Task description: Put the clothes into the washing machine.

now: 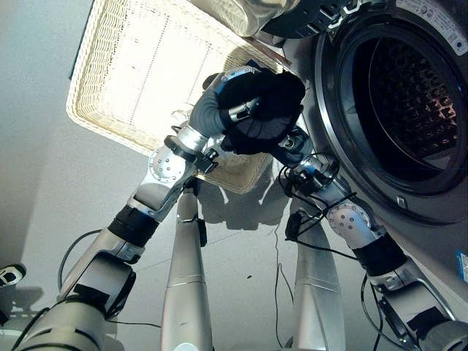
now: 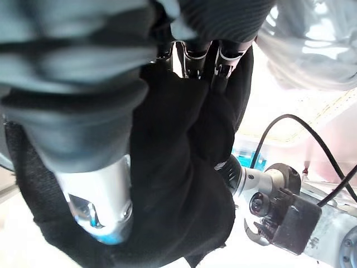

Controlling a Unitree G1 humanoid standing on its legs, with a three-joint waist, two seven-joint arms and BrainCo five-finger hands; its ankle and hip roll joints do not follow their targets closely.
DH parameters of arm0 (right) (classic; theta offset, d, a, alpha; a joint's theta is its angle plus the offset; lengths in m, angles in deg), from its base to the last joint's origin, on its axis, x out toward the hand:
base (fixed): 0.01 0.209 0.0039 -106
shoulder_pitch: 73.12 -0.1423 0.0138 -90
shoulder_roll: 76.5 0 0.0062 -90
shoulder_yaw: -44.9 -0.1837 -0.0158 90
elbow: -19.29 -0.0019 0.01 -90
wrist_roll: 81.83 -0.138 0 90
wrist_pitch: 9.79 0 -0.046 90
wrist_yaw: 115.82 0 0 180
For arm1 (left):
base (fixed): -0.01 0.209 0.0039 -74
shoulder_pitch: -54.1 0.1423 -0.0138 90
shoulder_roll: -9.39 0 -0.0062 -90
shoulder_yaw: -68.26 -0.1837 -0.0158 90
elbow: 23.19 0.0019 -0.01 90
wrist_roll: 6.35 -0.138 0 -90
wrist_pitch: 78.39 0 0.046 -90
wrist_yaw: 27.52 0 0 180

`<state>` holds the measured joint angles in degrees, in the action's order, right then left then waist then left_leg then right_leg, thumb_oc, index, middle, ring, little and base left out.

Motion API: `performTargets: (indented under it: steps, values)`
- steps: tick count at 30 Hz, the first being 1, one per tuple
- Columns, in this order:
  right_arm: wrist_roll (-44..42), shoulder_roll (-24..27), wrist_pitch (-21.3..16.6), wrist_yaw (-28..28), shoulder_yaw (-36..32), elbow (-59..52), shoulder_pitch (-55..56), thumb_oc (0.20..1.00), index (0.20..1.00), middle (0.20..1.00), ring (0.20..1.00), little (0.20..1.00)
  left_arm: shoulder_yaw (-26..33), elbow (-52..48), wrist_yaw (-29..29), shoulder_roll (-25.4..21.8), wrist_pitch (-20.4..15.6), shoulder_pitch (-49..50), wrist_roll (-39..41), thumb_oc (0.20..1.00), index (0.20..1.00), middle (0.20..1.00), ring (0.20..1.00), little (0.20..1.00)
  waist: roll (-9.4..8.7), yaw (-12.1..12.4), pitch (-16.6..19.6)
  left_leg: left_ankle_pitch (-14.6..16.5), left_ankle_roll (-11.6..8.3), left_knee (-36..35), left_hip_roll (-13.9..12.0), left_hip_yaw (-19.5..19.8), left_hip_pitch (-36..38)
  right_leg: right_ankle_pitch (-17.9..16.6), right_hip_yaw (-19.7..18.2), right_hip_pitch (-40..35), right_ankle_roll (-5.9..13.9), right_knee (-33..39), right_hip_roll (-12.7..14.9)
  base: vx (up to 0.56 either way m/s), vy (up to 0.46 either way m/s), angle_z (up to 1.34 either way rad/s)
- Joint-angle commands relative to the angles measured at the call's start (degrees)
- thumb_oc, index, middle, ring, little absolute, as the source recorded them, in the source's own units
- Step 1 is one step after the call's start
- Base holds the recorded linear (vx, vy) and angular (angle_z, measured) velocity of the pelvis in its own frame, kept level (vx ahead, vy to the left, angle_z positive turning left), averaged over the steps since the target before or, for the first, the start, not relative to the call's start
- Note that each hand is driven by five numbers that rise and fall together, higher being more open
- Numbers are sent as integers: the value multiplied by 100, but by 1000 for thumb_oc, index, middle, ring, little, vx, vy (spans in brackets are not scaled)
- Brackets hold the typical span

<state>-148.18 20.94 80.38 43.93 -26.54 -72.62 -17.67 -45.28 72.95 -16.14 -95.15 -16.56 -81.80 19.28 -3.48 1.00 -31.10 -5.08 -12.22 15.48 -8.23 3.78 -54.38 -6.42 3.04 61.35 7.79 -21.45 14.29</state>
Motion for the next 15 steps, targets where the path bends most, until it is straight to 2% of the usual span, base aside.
performTargets:
  steps: [1, 15]
  values:
    - [-351, -120, -433, -384, -191, -913, -221, 200, 200, 200, 200, 200, -332, -751, 359, -41, -138, 1, -174, 200, 200, 200, 200, 200, 117, -61, 130, -48, 666, -101, 655, 66, -119, -668, 428, -193, 440, 685, -221, 0, 0, 0]
    - [-283, -137, -439, -437, -259, -1039, -96, 200, 200, 200, 200, 200, -270, -799, 322, -32, -231, 89, -381, 200, 200, 200, 200, 200, 130, -85, 130, -106, 652, -206, 634, -14, -105, -694, 454, -214, 425, 780, -236, 0, 0, 0]
